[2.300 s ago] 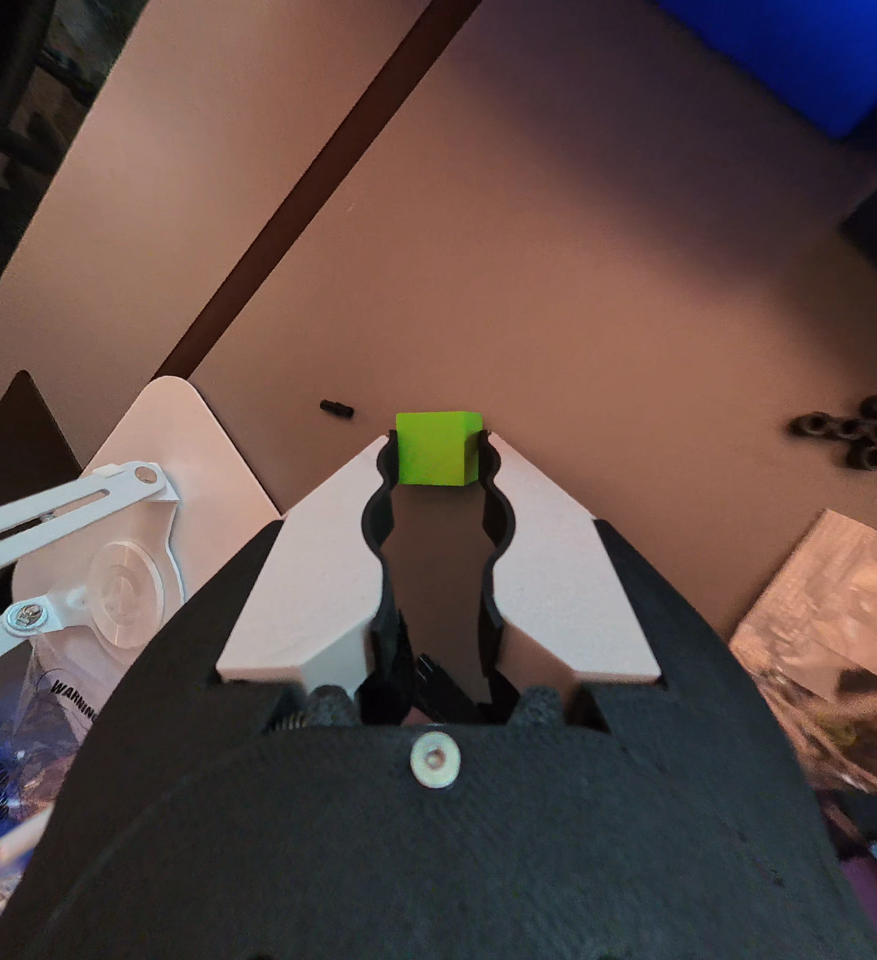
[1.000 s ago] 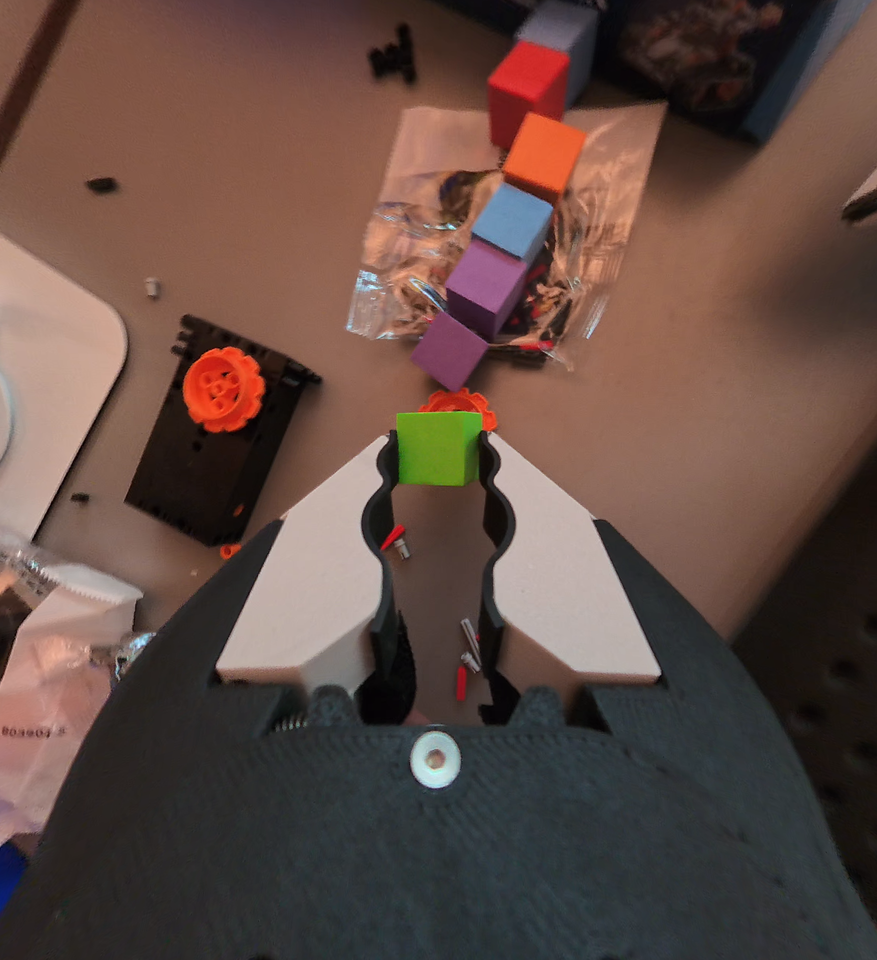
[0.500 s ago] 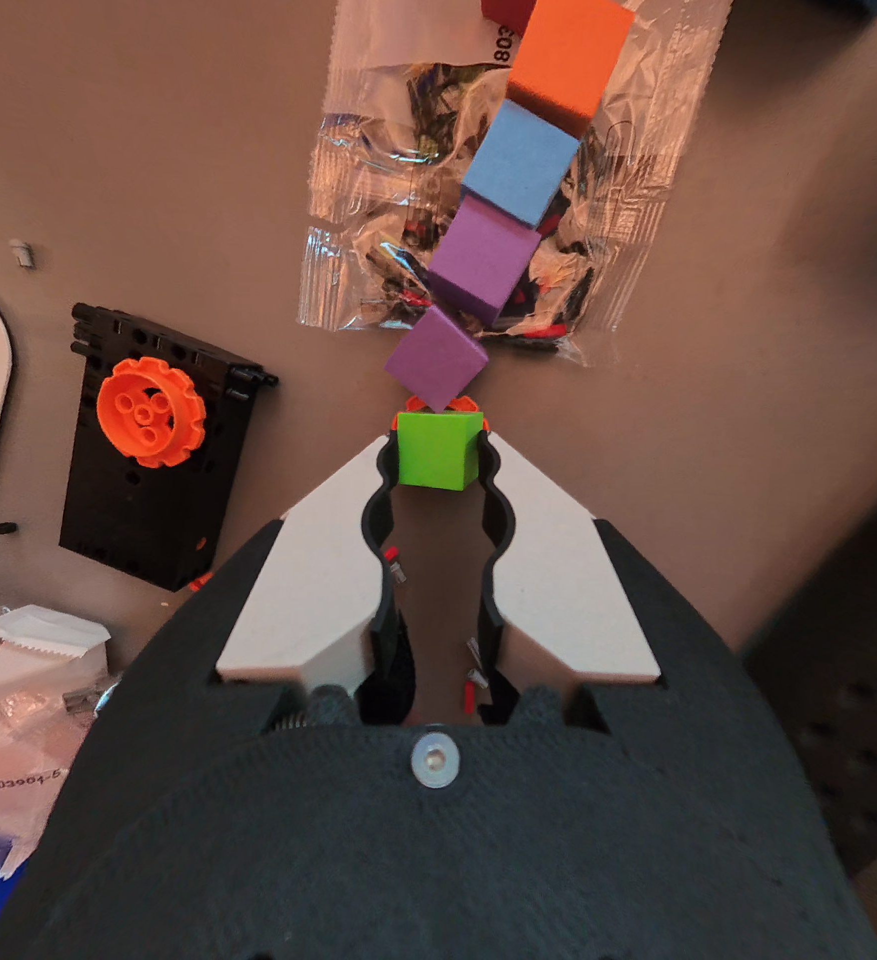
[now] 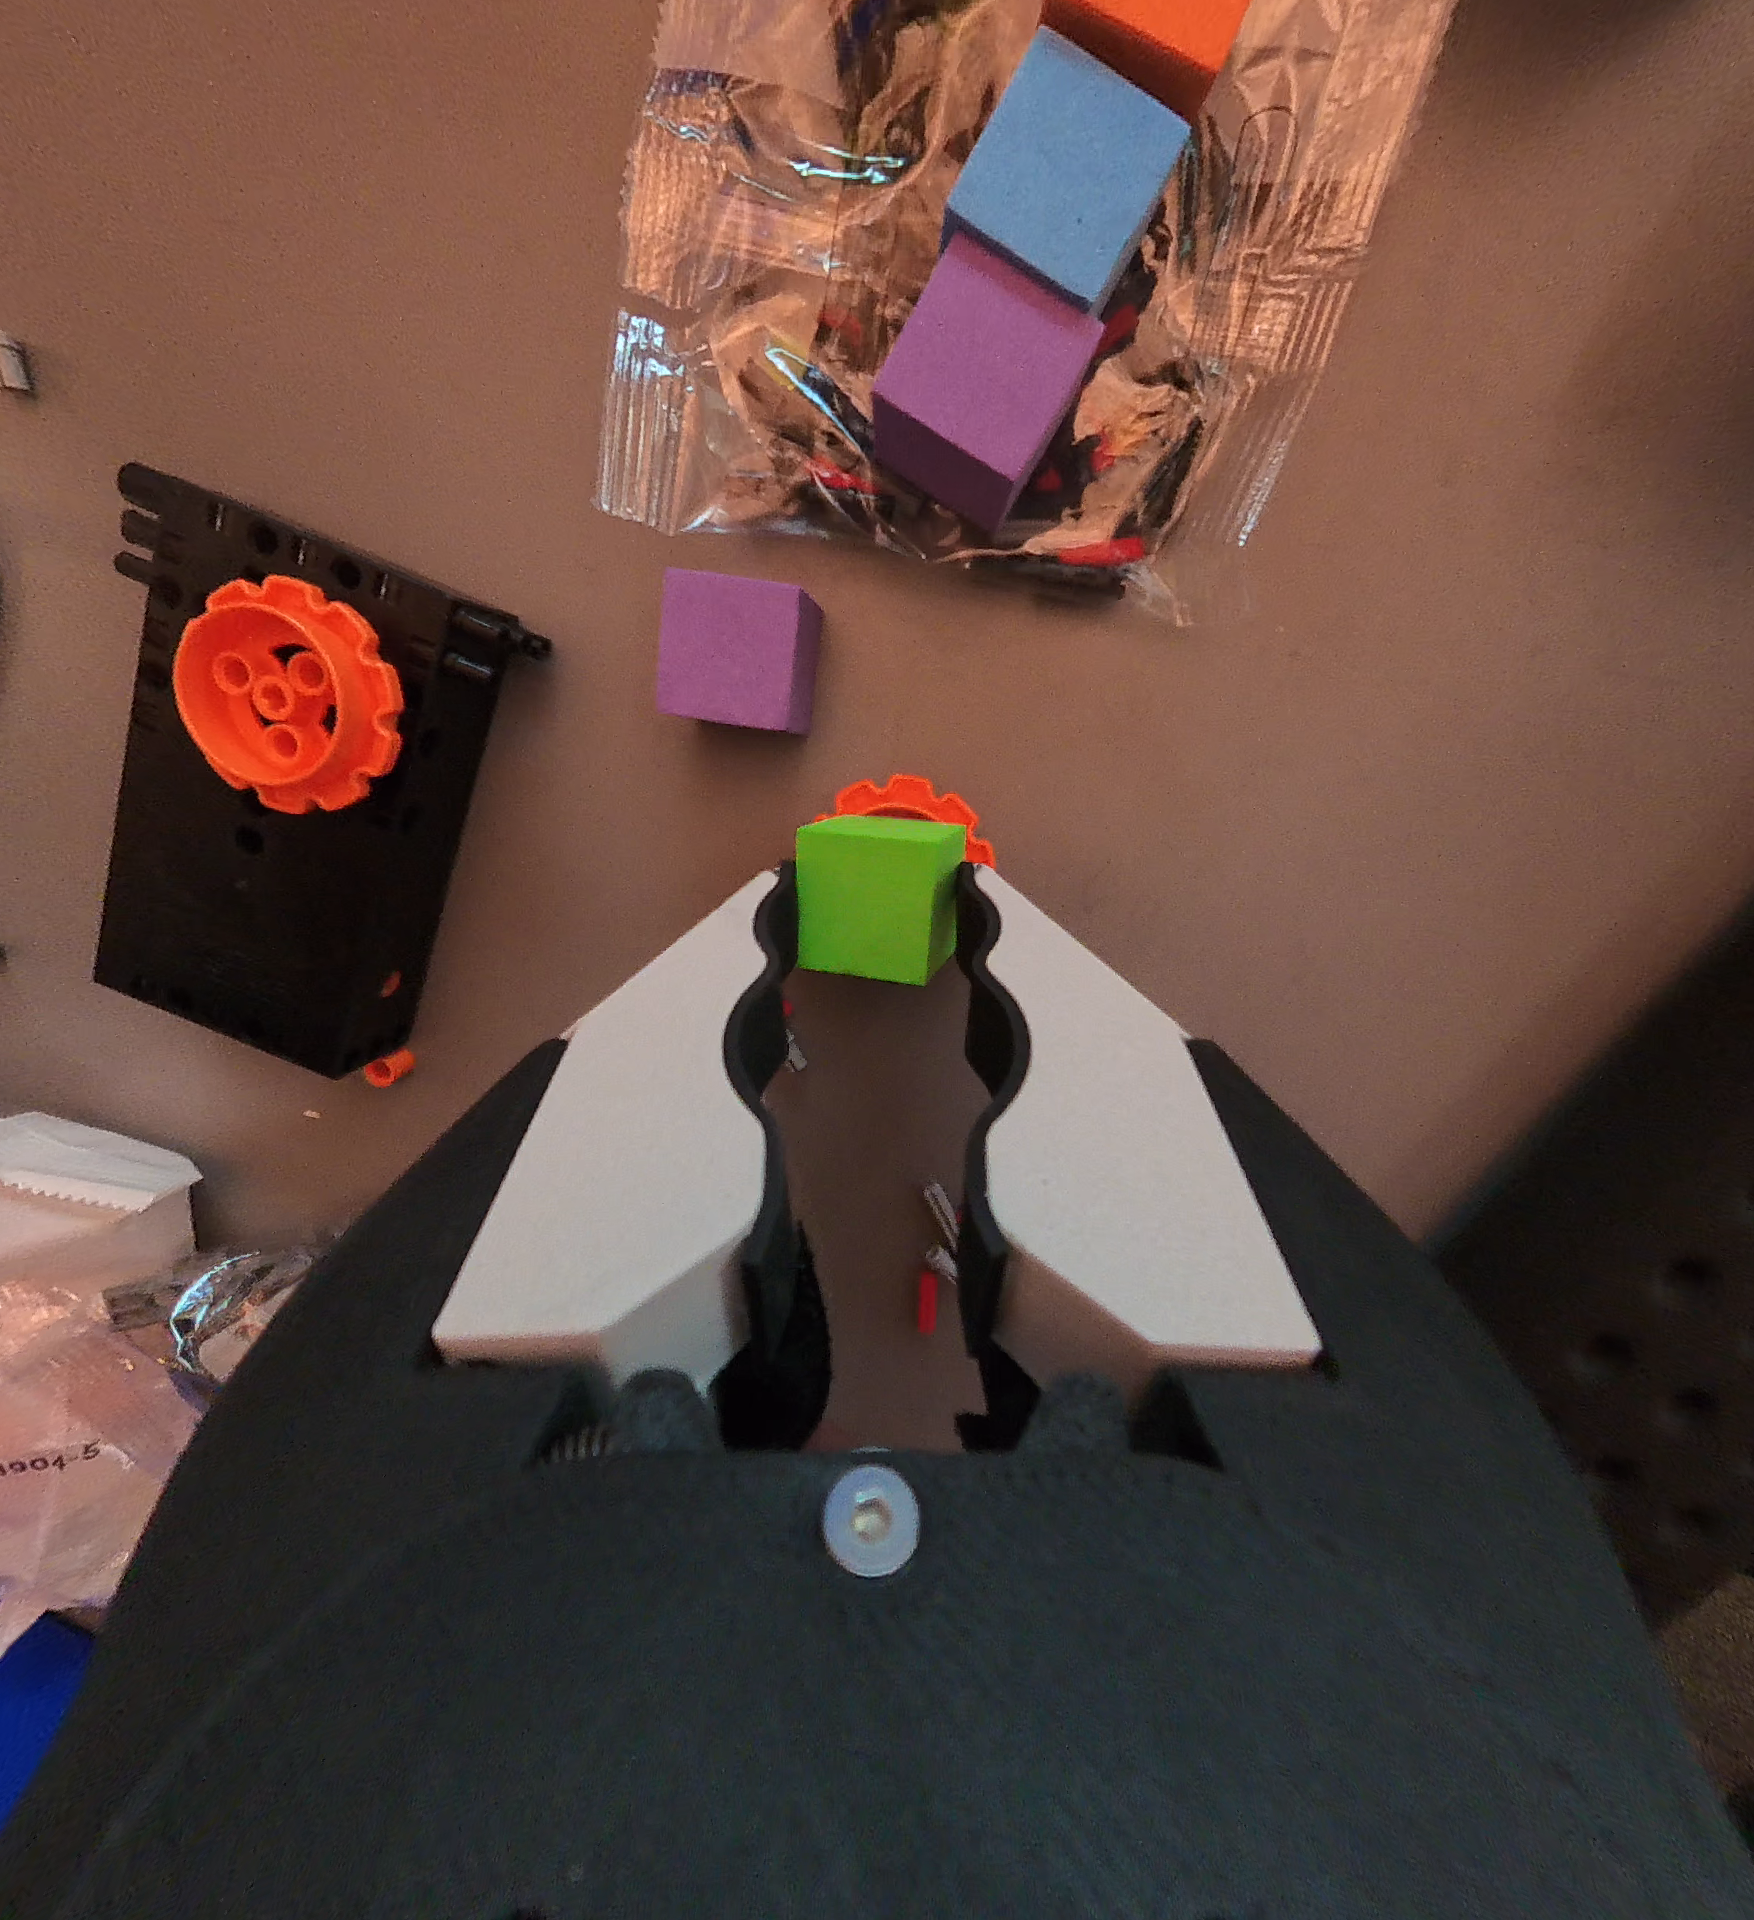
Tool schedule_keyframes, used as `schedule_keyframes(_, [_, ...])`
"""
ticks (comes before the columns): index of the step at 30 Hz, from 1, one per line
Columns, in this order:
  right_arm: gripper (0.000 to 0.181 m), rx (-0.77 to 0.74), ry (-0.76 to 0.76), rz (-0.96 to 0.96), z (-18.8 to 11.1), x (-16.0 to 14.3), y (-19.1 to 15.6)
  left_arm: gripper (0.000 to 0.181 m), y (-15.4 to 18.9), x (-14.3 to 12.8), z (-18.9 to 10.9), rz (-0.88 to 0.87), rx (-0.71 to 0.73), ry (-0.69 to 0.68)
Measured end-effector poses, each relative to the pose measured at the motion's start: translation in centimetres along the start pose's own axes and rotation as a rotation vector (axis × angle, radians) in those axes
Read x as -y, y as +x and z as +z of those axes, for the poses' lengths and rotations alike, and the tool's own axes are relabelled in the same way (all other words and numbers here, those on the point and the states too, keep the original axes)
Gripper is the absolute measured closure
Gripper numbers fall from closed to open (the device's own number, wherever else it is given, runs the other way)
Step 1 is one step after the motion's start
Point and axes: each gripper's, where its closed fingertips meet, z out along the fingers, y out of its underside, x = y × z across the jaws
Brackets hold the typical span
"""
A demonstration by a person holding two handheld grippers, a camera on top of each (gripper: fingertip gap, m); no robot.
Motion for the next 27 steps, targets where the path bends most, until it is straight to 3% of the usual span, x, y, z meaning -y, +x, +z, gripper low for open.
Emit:
schedule_keyframes(8, [0.181, 0.001, 0.000, 0.001, 0.0, 0.0, 0.0, 0.152, 0.1, 0.1, 0.1, 0.006, -0.002, -0.006])
schedule_keyframes(11, [0.181, 0.002, 0.000, 0.000, 0.0, 0.0, 0.0, 0.141, 0.0, 0.3, 0.0, 0.001, 0.008, 0.005])
schedule_keyframes(15, [0.181, 0.003, 0.002, 0.001, 0.0, 0.0, 0.0, 0.141, -0.1, 0.5, -0.4, 0.008, 0.008, 0.017])
schedule_keyframes(27, [0.181, 0.002, 0.006, 0.003, 0.0, 0.1, 0.0, 0.146, -2.6, 4.4, -0.3, 0.001, 0.032, 0.075])
